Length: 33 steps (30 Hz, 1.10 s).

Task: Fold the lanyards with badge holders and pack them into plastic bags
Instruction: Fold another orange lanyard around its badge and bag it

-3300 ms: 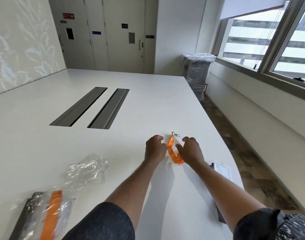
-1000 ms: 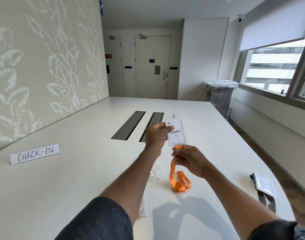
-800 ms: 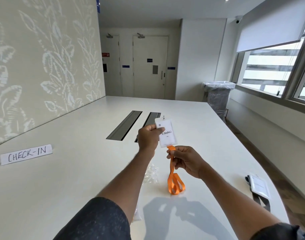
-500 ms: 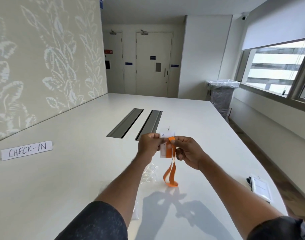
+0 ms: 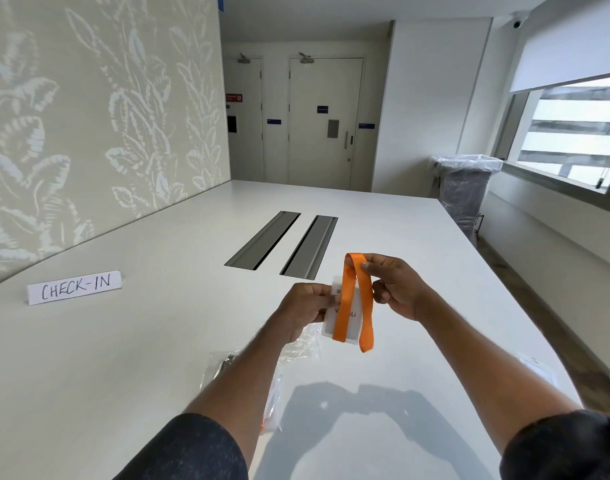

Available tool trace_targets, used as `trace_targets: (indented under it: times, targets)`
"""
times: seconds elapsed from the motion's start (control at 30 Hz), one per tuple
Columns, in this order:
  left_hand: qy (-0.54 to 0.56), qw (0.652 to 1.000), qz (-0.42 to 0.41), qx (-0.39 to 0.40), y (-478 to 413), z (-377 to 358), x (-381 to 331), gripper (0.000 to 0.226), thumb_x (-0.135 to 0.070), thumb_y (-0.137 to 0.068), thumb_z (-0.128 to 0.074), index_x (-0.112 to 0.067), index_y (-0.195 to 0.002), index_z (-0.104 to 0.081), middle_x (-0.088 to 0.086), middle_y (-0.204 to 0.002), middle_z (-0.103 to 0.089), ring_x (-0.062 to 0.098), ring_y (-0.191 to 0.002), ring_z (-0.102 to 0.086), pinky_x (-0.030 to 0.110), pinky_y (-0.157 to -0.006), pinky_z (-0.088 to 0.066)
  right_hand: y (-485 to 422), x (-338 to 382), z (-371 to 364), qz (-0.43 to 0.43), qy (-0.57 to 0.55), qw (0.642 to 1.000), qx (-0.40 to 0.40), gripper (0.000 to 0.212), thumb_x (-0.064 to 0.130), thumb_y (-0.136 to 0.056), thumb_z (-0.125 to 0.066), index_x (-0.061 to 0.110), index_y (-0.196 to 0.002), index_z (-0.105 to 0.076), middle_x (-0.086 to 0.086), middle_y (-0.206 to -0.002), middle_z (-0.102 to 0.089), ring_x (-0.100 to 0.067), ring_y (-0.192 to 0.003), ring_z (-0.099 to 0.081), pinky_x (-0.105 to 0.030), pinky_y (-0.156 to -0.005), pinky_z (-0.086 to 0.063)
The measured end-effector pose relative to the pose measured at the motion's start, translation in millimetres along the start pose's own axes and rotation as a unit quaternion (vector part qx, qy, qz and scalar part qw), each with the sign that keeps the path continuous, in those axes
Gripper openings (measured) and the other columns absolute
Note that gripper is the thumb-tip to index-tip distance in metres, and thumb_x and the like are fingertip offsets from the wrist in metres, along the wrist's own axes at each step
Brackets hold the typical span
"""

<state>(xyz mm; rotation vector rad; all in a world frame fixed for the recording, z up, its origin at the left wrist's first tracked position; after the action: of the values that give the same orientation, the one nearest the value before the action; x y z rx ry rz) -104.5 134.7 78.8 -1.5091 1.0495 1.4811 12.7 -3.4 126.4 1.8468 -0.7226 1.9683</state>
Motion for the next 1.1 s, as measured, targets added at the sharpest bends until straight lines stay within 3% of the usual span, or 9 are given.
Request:
trace_targets:
  times: [0.23,0.47,0.57,0.63,0.7,0.77,0.83,1.0,1.1]
  targets:
    - [0.037,0.998,-0.004,0.041,2.0,-8.5,-3.7,0.026,-0.011,-0.095,-0.059,-0.004,-0.118,-0.068,0.011,-0.105,-0.074,0.021,-0.092,-0.072,0.031,-0.079,-0.058,3.3,-7.8,10.3,-0.015,0.024,0.999,-0.018,0.027,0.02,-0.101,-0.047,0.014,-0.115,-0.069,-0.006,-0.077,-0.065,-0.01,-0.043,-0.041,-0.019,-0.042,-0.033]
    - [0.077,0.995,-0.017,0.054,-0.4,-14.3,-7.0,0.022,-0.006,-0.095,-0.055,-0.01,-0.108,-0.072,0.007,-0.097,-0.076,0.018,-0.087,-0.072,0.027,-0.075,-0.057,2.6,-17.1,19.2,-0.037,0.031,0.998,-0.031,0.036,0.036,-0.101,-0.046,0.016,-0.096,-0.075,-0.001,-0.059,-0.052,-0.016,-0.051,-0.044,-0.024,-0.045,-0.037]
    - [0.109,0.993,-0.032,0.03,-2.9,-15.9,-13.7,0.021,-0.003,-0.093,-0.057,-0.014,-0.098,-0.075,0.006,-0.091,-0.077,0.017,-0.081,-0.073,0.027,-0.07,-0.058,3.3,-23.5,22.4,-0.052,-0.019,0.996,-0.066,0.037,0.038,-0.098,-0.05,0.016,-0.083,-0.076,-0.006,-0.069,-0.059,-0.022,-0.064,-0.054,-0.028,-0.055,-0.046]
    - [0.126,0.991,-0.045,0.01,-4.8,-16.7,-18.5,0.019,-0.002,-0.092,-0.059,-0.013,-0.096,-0.075,0.006,-0.089,-0.077,0.017,-0.08,-0.074,0.026,-0.068,-0.058,2.4,-30.2,23.4,-0.059,-0.055,0.994,-0.07,0.032,0.028,-0.095,-0.051,0.008,-0.088,-0.075,-0.015,-0.083,-0.067,-0.03,-0.077,-0.061,-0.037,-0.065,-0.051]
    - [0.144,0.988,-0.06,-0.016,-6.7,-16.5,-22.1,0.018,-0.001,-0.091,-0.06,-0.01,-0.095,-0.074,0.006,-0.088,-0.077,0.017,-0.079,-0.074,0.027,-0.067,-0.059,3.3,-35.4,18.1,-0.061,-0.057,0.996,-0.026,0.03,0.018,-0.09,-0.05,0.0,-0.102,-0.071,-0.023,-0.097,-0.066,-0.034,-0.083,-0.062,-0.042,-0.07,-0.05]
    - [0.152,0.985,-0.072,-0.047,-8.4,-13.7,-24.6,0.016,-0.001,-0.091,-0.06,-0.006,-0.099,-0.073,0.009,-0.089,-0.076,0.018,-0.079,-0.073,0.029,-0.068,-0.059,6.3,-39.8,8.2,-0.056,-0.037,0.997,0.036,0.033,0.01,-0.085,-0.051,-0.001,-0.11,-0.069,-0.024,-0.104,-0.066,-0.03,-0.083,-0.062,-0.037,-0.07,-0.052]
    - [0.147,0.983,-0.078,-0.072,-8.8,-10.2,-26.0,0.016,-0.001,-0.092,-0.059,-0.003,-0.102,-0.071,0.009,-0.088,-0.075,0.018,-0.078,-0.073,0.029,-0.068,-0.06,8.6,-45.0,1.1,-0.047,-0.035,0.996,0.063,0.033,0.001,-0.088,-0.051,0.001,-0.116,-0.068,-0.023,-0.11,-0.068,-0.029,-0.091,-0.064,-0.037,-0.078,-0.055]
    - [0.121,0.983,-0.078,-0.109,-8.3,-3.5,-24.2,0.015,-0.009,-0.095,-0.059,-0.013,-0.095,-0.073,0.008,-0.094,-0.076,0.022,-0.09,-0.073,0.037,-0.081,-0.06,10.9,-51.4,-12.8,-0.036,-0.077,0.991,0.099,0.033,0.001,-0.087,-0.06,0.001,-0.12,-0.065,-0.019,-0.116,-0.069,-0.029,-0.104,-0.067,-0.039,-0.09,-0.055]
    - [0.138,0.98,-0.071,-0.126,-9.7,-0.7,-23.1,0.012,-0.009,-0.094,-0.06,-0.012,-0.096,-0.072,0.009,-0.096,-0.075,0.024,-0.092,-0.072,0.038,-0.081,-0.06,11.9,-51.9,-22.1,-0.044,-0.084,0.989,0.109,0.033,0.0,-0.084,-0.063,-0.001,-0.116,-0.065,-0.016,-0.106,-0.069,-0.029,-0.096,-0.064,-0.049,-0.093,-0.05]
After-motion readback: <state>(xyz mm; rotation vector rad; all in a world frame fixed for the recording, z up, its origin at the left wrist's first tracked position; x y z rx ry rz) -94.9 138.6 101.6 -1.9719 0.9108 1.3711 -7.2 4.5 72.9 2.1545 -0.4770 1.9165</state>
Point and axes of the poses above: each hand's wrist, its own y-axis away from the middle knuckle, its own z-axis out of the back of the hand, x = y × z, the point moved 4 cm from there along -y, towards the middle knuckle
